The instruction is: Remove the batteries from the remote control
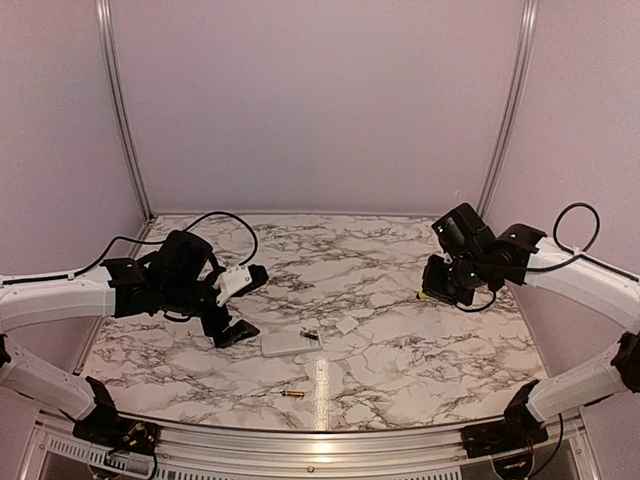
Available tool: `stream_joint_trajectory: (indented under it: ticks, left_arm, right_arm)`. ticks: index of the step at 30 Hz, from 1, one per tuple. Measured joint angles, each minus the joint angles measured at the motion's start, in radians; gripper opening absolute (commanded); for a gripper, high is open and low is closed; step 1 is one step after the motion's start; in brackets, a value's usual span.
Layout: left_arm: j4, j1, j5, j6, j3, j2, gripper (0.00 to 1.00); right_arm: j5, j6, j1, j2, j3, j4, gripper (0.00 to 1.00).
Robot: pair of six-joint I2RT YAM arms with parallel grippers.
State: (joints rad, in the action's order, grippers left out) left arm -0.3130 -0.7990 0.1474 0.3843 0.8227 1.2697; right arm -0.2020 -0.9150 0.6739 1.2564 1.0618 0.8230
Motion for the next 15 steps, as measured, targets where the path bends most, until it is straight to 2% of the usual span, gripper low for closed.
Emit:
stream_joint_trajectory:
  ticks: [4,15]
  left_arm:
    - [-0.026,-0.026,0.003,0.045,-0.002,0.018,0.99]
    - [-0.017,-0.066,-0.018,0.077,-0.001,0.139,0.99]
  right_arm:
    - [-0.014,0.026,-0.045,0.013,-0.027,-0.077,0.00]
    - [-0.138,0.163,-0.049,0.164,-0.045,-0.245,0.00]
